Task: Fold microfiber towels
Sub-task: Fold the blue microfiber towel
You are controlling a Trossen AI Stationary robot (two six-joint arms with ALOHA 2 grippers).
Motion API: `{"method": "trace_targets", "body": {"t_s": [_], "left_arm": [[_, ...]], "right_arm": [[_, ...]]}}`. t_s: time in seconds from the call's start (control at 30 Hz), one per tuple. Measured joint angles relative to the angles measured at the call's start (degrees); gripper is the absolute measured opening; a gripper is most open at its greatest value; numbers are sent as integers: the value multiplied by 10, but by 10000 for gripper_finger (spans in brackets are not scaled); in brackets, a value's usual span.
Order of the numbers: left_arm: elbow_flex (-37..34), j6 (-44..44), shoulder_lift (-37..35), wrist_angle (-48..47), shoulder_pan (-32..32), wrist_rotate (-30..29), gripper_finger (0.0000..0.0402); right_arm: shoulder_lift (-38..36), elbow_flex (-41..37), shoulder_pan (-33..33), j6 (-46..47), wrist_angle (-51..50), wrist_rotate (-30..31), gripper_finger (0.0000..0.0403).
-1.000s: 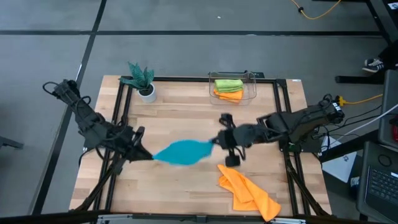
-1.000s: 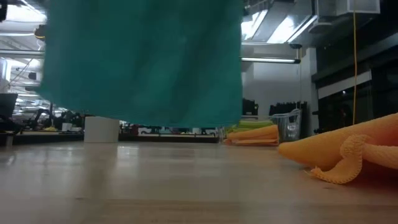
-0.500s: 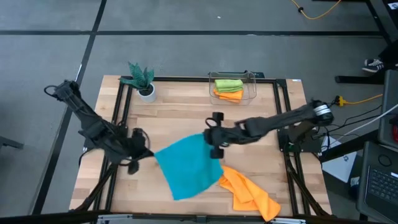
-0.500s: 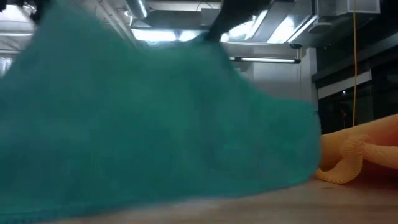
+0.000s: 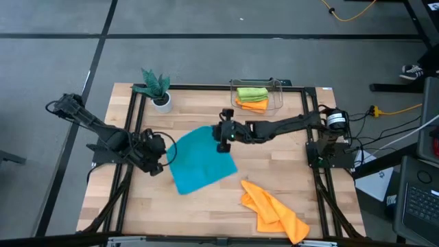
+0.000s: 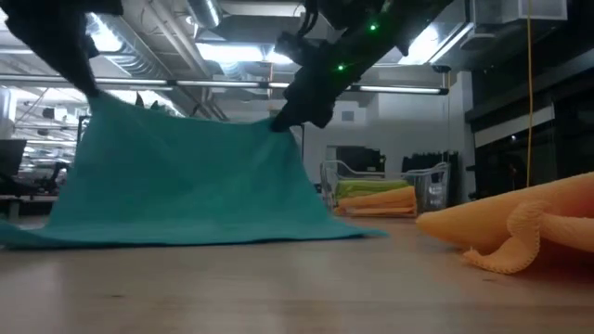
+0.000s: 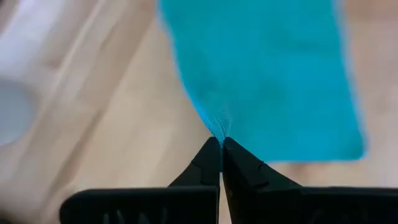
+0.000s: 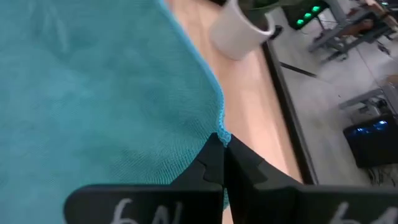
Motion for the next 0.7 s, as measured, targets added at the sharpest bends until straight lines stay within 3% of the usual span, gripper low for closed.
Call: {"method": "trace_targets", "body": {"t_s": [0.13,0.37,0.7], "left_arm": [[0,0,0,-29,11,2,0],[0,1,21,23,9,49,0],[0,0,168,116,-43,87,0]], "right_arm": [[-1,0,-6,8,-13,0,1],[-1,0,40,32,-61,0,1],[-1,0,133,65,-168,48,1]]}}
